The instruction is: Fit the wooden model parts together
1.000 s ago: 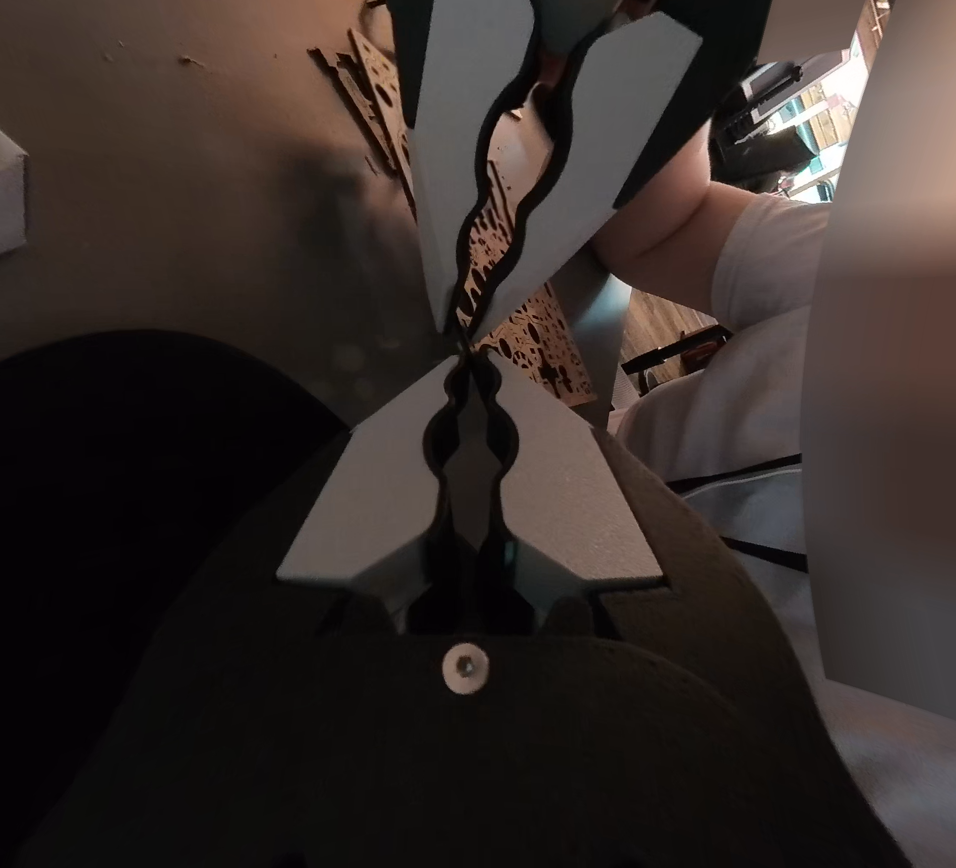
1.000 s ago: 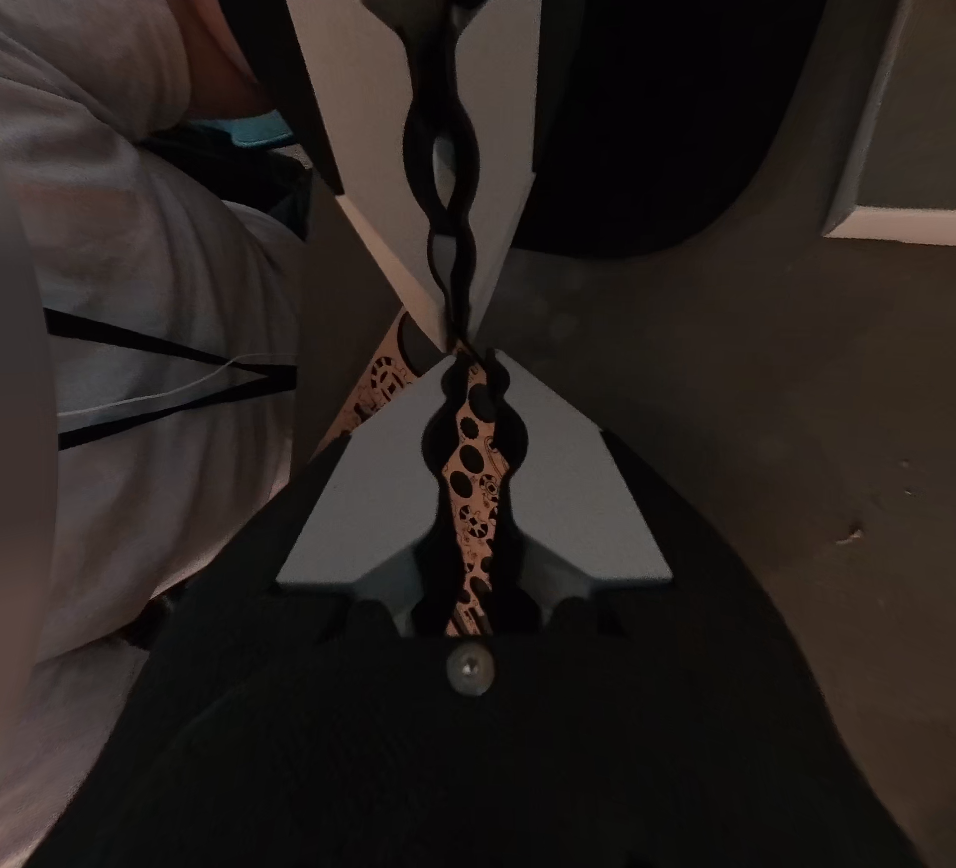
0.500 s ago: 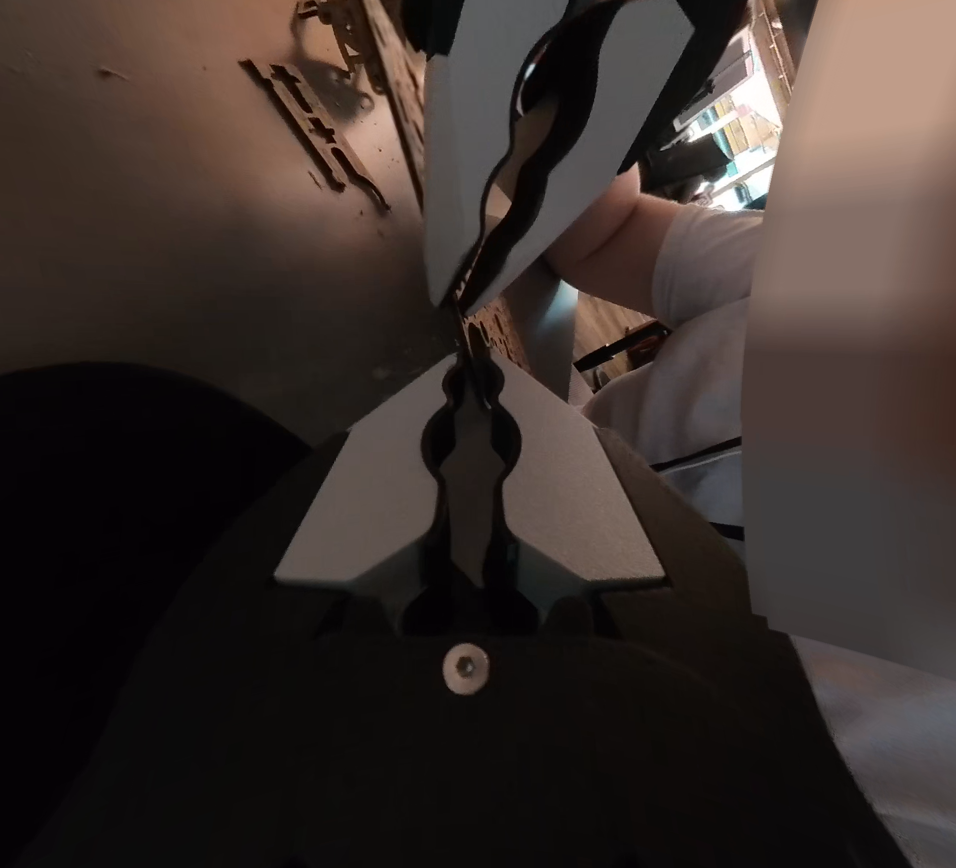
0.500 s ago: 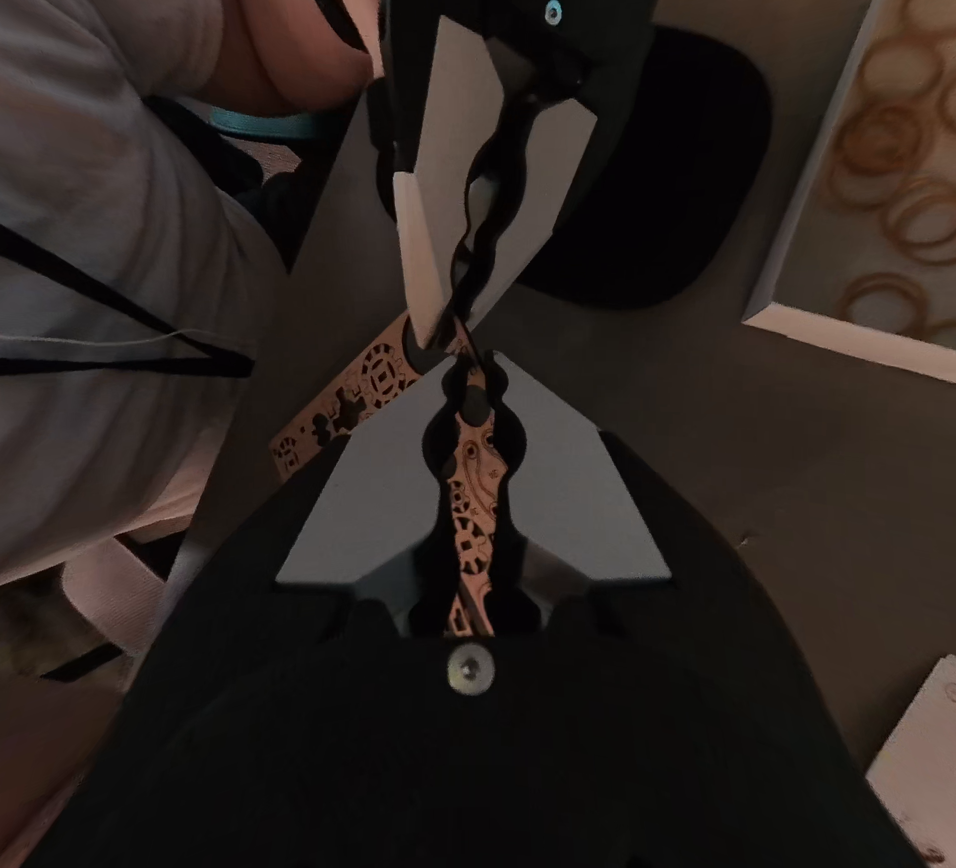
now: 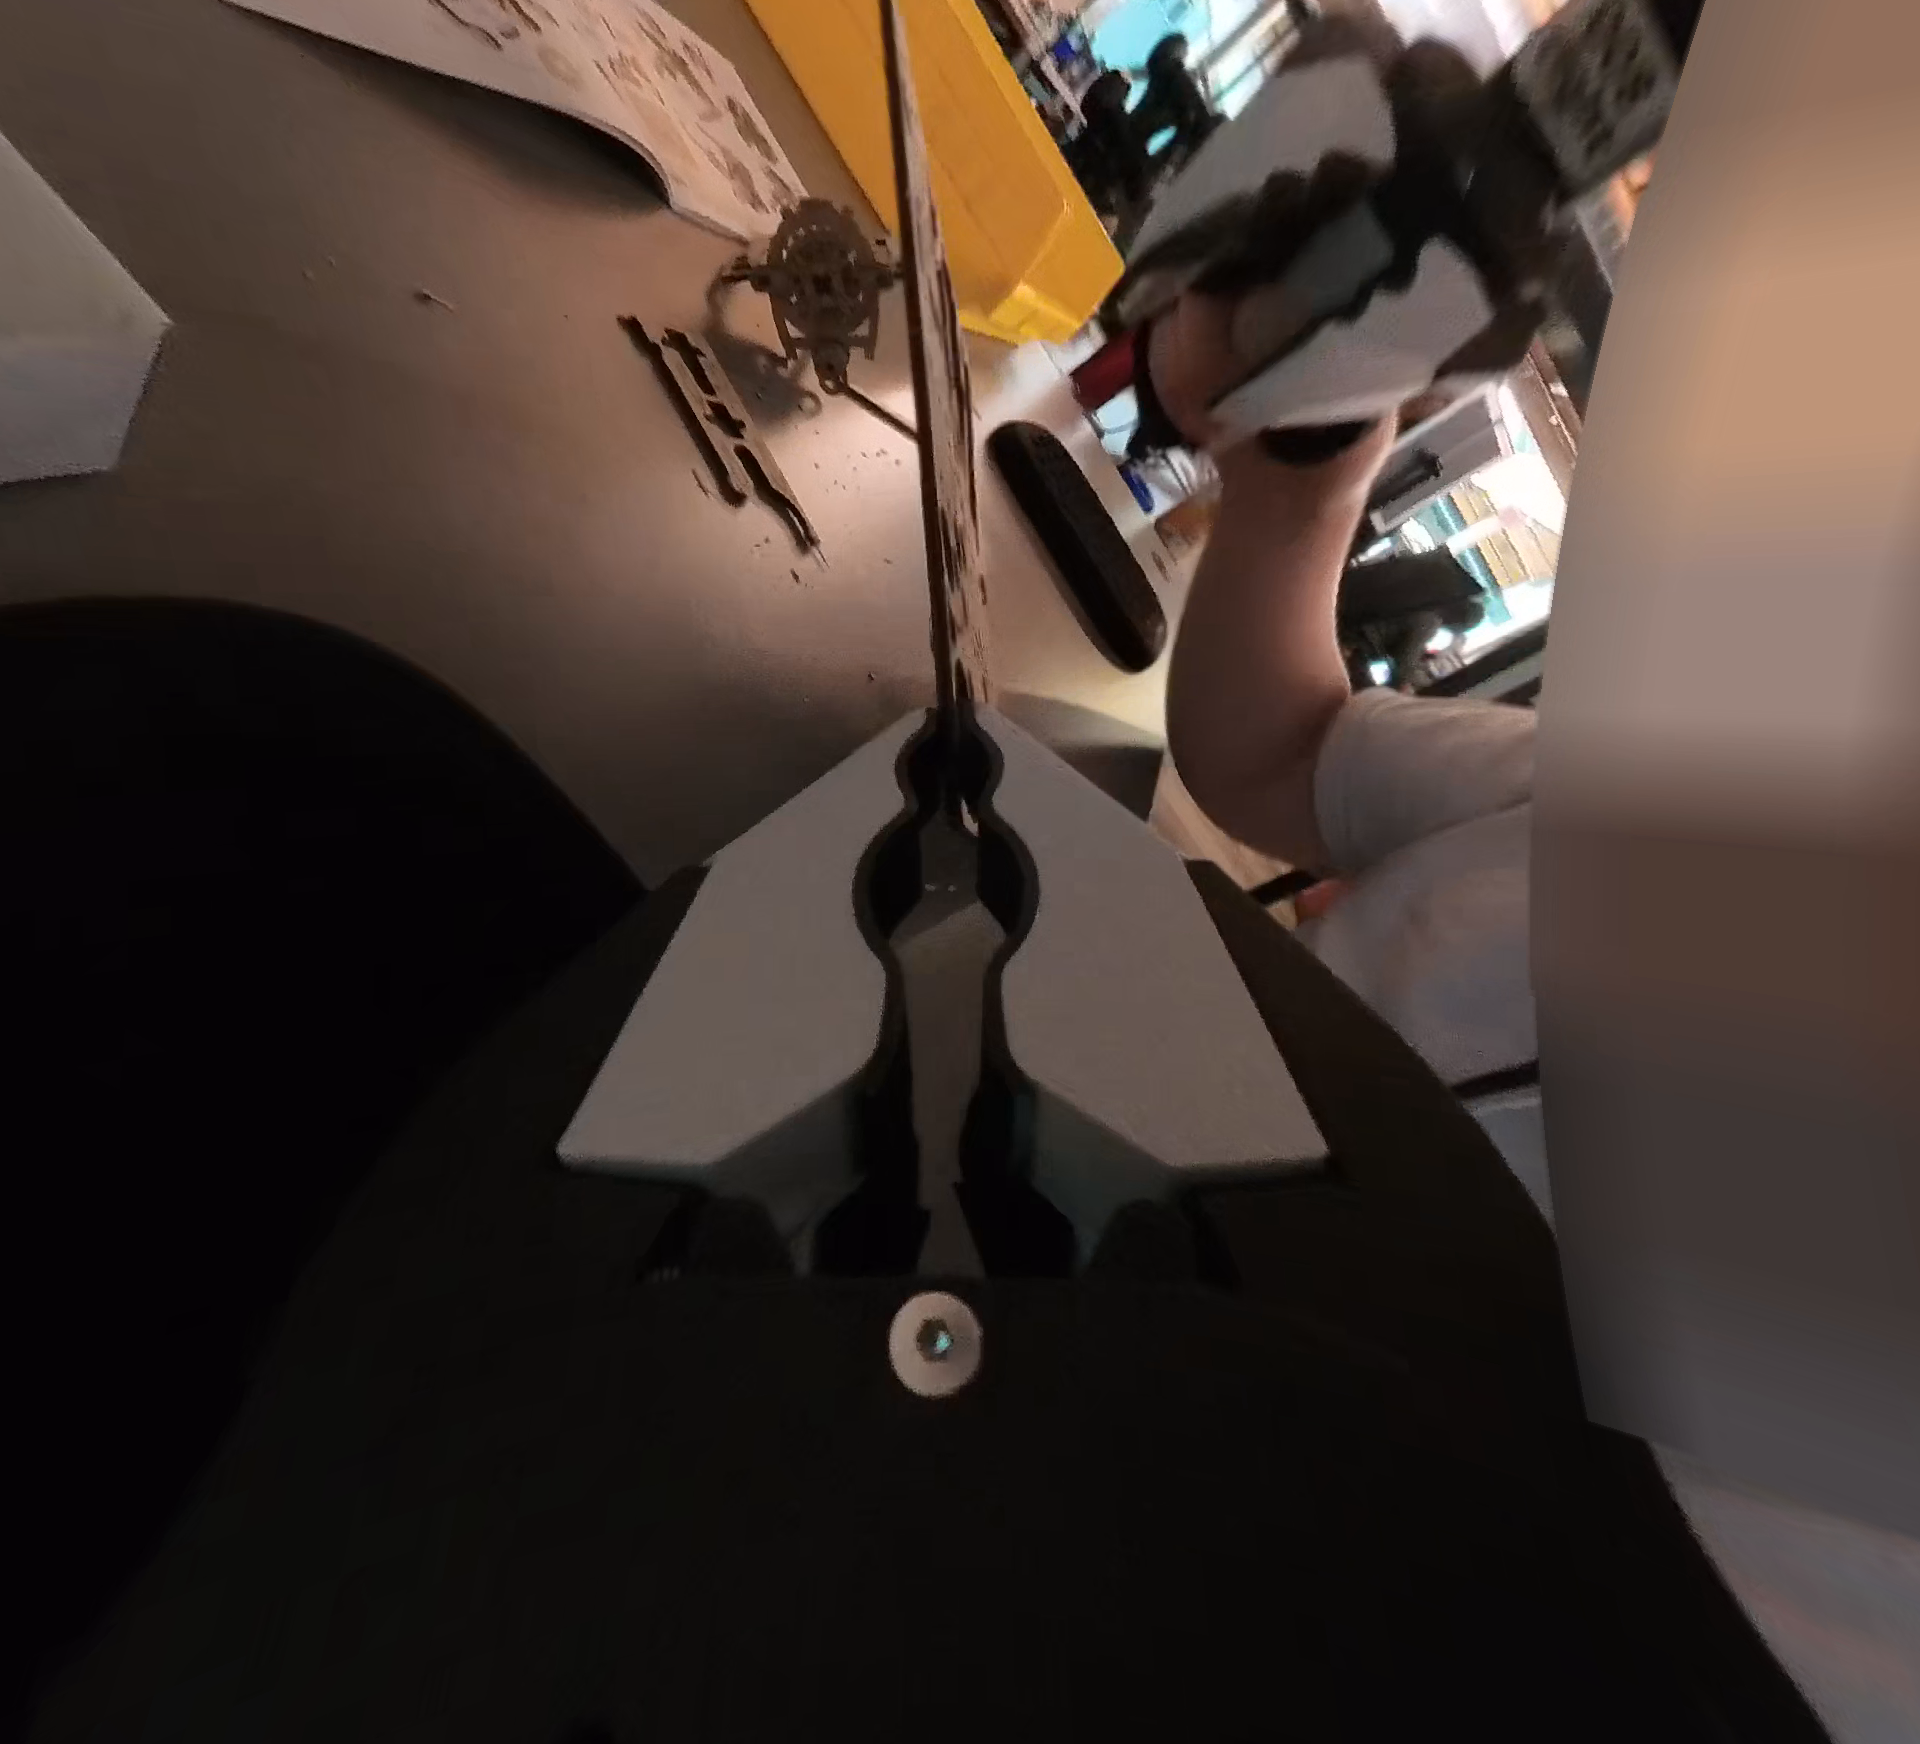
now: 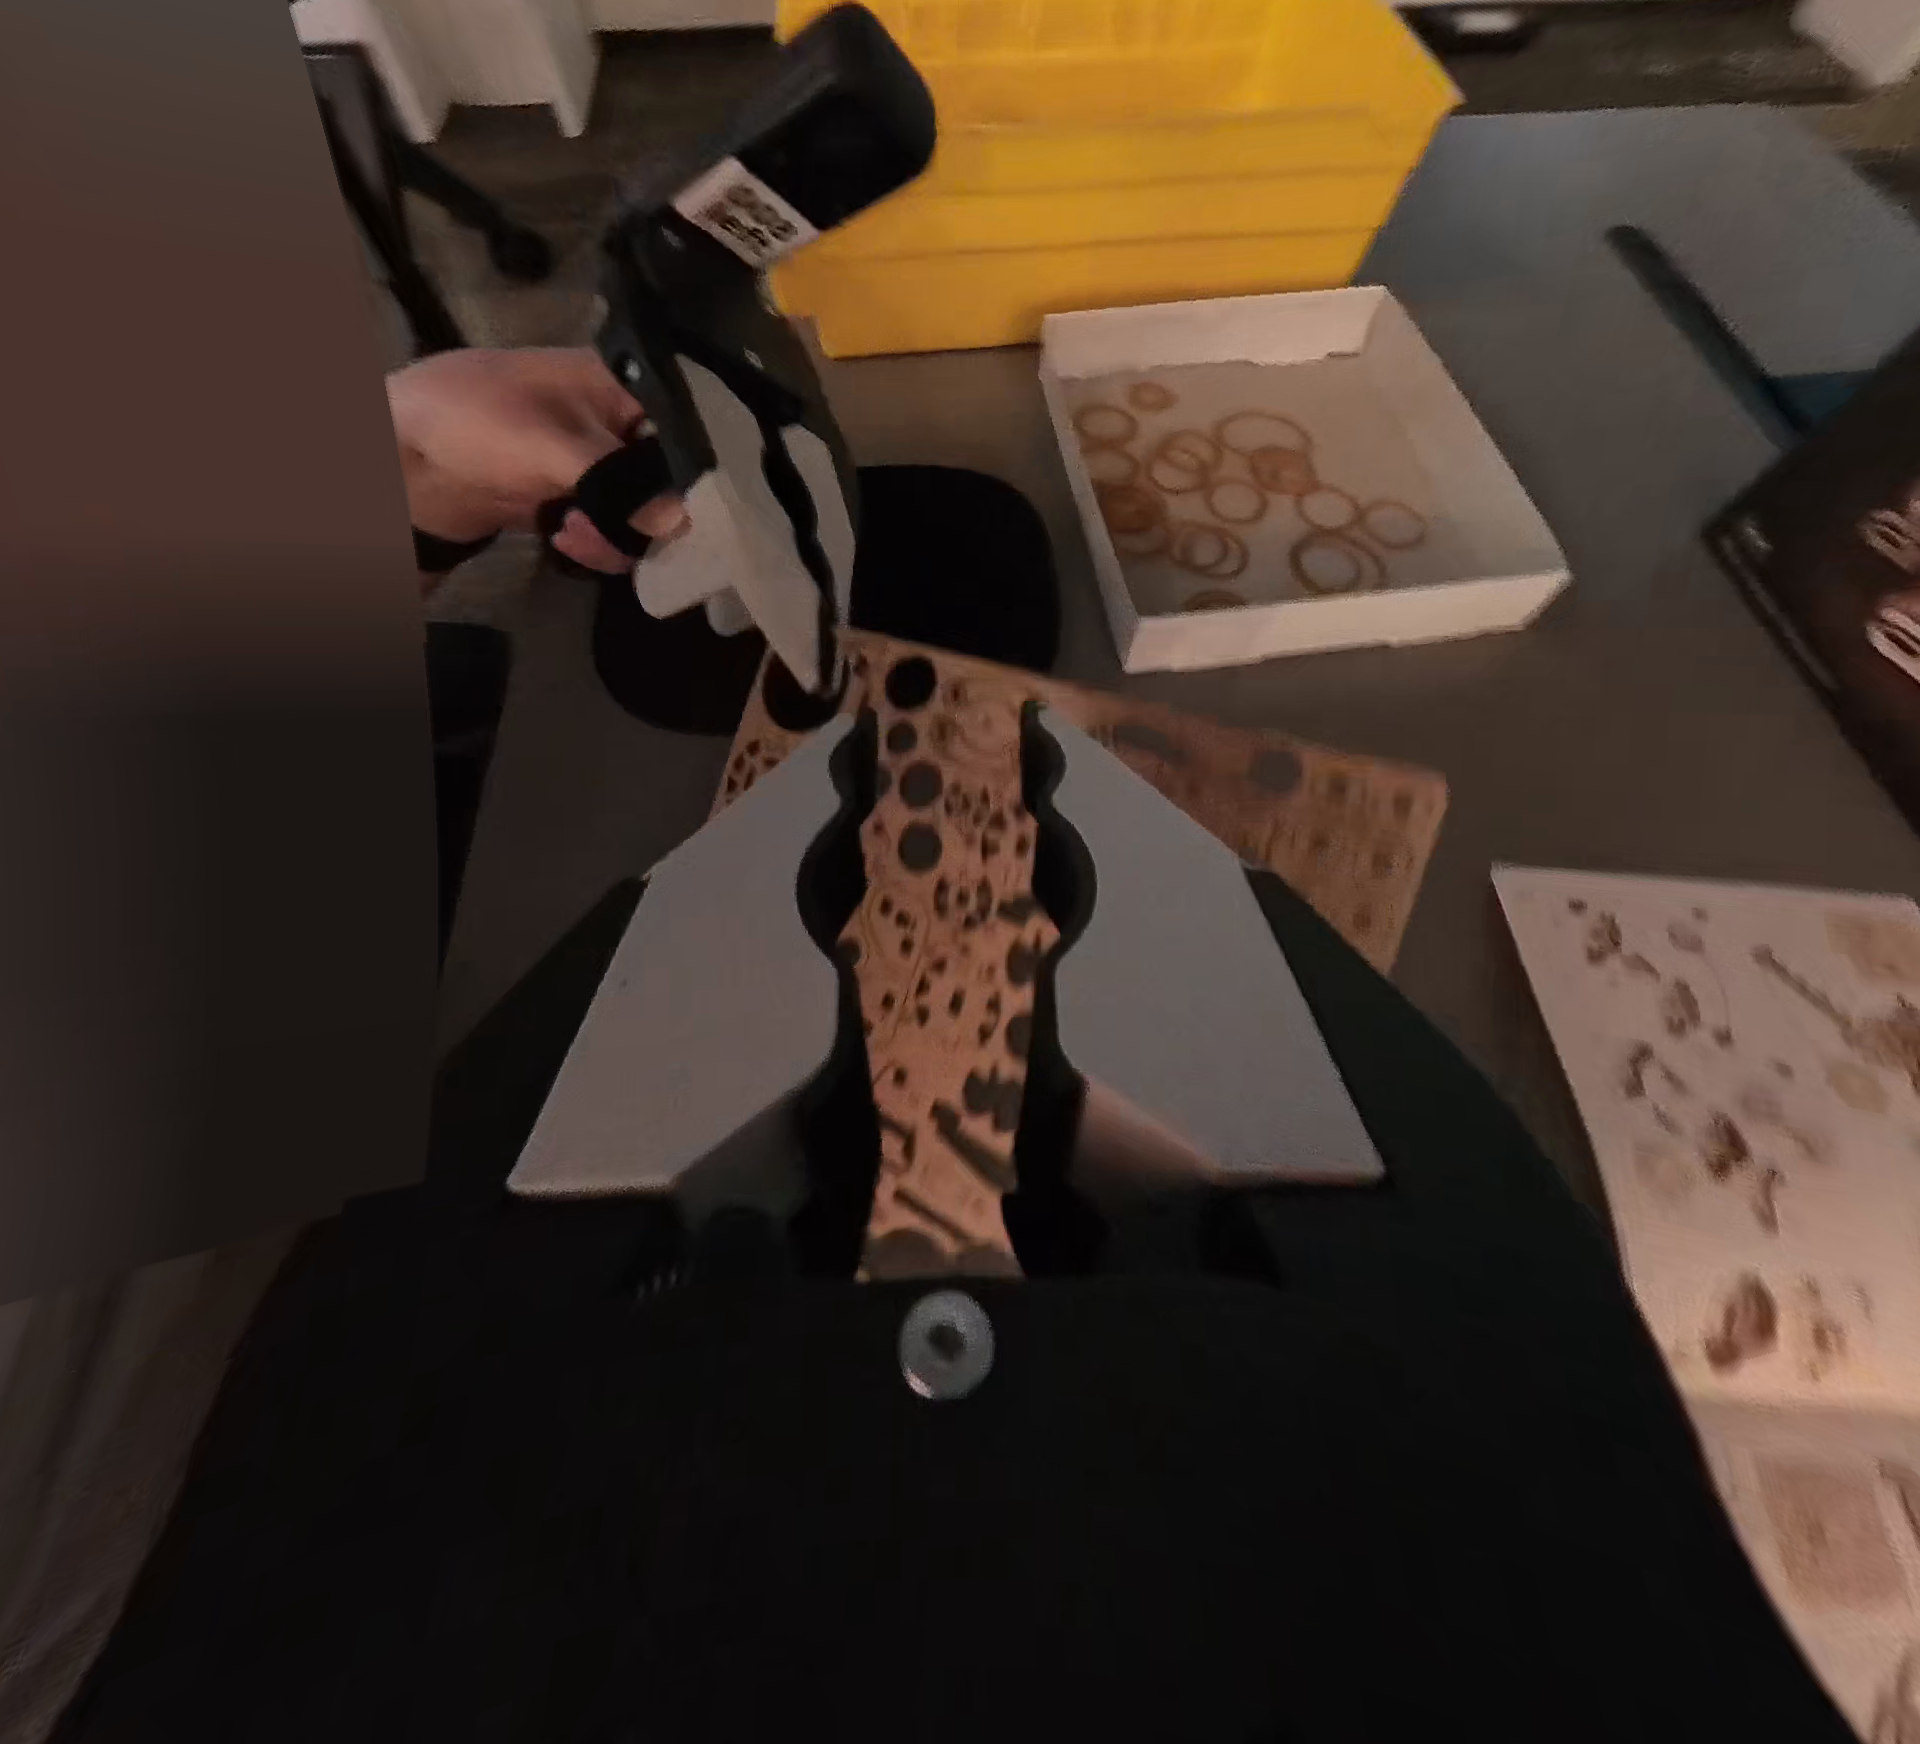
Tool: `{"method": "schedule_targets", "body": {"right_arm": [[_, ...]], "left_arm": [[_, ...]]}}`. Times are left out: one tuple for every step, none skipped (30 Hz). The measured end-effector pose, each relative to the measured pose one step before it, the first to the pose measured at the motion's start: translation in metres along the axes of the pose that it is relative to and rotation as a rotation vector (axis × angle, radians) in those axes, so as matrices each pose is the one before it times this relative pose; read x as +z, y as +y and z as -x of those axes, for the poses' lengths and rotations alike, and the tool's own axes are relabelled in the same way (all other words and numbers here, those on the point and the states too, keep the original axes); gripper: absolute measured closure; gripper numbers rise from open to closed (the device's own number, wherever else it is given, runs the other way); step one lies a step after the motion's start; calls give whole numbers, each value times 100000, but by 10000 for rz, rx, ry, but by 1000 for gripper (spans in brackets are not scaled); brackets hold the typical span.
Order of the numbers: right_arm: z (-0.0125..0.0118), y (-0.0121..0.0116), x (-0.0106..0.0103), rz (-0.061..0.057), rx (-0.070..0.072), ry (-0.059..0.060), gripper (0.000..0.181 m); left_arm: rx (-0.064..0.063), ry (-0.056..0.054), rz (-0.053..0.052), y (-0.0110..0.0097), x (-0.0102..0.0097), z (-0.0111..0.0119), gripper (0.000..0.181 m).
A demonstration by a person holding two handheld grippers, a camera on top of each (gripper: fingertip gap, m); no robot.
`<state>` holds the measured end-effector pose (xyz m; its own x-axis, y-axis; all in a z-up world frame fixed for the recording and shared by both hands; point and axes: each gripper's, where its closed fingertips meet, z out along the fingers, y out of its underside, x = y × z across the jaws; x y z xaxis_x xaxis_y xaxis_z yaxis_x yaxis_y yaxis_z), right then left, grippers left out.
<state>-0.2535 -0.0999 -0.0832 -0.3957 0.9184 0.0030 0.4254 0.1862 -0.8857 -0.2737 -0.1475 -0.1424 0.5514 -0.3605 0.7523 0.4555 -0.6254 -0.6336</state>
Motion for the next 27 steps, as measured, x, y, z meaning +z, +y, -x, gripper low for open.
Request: {"method": "schedule_targets", "body": {"right_arm": [[145, 862, -536, -88, 36, 631, 152], [-97, 871, -640, -191, 26, 689, 146], [-422, 810, -812, -291, 134, 782, 140], [-571, 715, -949, -378, 311, 726, 140], [-566, 497, -992, -522, 530, 513, 140], [-561, 341, -972, -591, 729, 316, 138], [-568, 358, -826, -545, 833, 145, 136], [-584, 426, -574, -428, 911, 5, 128], [-566, 595, -349, -135, 910, -73, 122], [-459, 648, -168, 55, 820, -163, 120], [-15, 575, -3, 145, 712, -391, 120], [10, 480, 89, 180, 609, -321, 118], [49, 309, 122, 107, 425, -253, 115], [2, 242, 178, 37, 267, -164, 113], [-280, 342, 241, 126, 228, 6, 109], [-154, 462, 311, 248, 205, -66, 108], [280, 413, 379, 233, 161, -323, 107], [390, 476, 449, 268, 183, -433, 107], [373, 470, 453, 278, 247, -456, 107], [632, 413, 438, 213, 221, -621, 108], [889, 372, 394, 164, 205, -777, 115], [770, 301, 310, 147, 234, -687, 128], [329, 311, 174, 187, 186, -378, 141], [-323, 129, -110, 111, -31, 50, 161], [77, 40, -169, 61, -7, -164, 173], [553, -225, -133, -87, 189, -393, 177], [543, -79, -79, -31, 13, -366, 179]], "left_arm": [[93, -85, -203, 82, -119, -238, 181], [108, -59, -194, 101, -120, -269, 181], [111, -94, -206, 74, -130, -178, 181], [146, -117, -185, 72, -131, -94, 181], [132, -146, -141, 93, -139, 13, 181], [91, -97, -143, 51, -138, -39, 181], [101, 38, -140, -9, -118, -226, 181], [117, 65, -90, 11, -80, -281, 181], [124, -16, -71, 17, -55, -156, 181], [214, 47, -55, -4, -11, -270, 181], [210, 32, -15, 38, 28, -242, 181], [166, -9, -23, 24, 29, -127, 181], [148, 100, -29, 31, 45, -223, 181], [90, 113, -10, 54, 53, -204, 181], [20, 7, -38, 37, 13, 5, 181], [25, 110, -77, -22, 5, -125, 181], [-7, 134, -71, -32, 2, -159, 181], [-45, 13, -35, 27, -6, 51, 181], [-12, 49, -8, 38, 36, 3, 181], [-18, 99, 21, 73, 68, -101, 181], [-34, 61, 14, 63, 85, -76, 181], [4, 64, 30, 93, 105, -98, 181], [30, 117, 44, 82, 62, -192, 181], [9, 115, -39, -70, -46, -179, 181], [-38, 77, 85, 95, -5, -59, 181], [-57, 128, 97, 108, 15, -127, 181], [-81, 172, 27, -30, -29, -167, 180]]}}
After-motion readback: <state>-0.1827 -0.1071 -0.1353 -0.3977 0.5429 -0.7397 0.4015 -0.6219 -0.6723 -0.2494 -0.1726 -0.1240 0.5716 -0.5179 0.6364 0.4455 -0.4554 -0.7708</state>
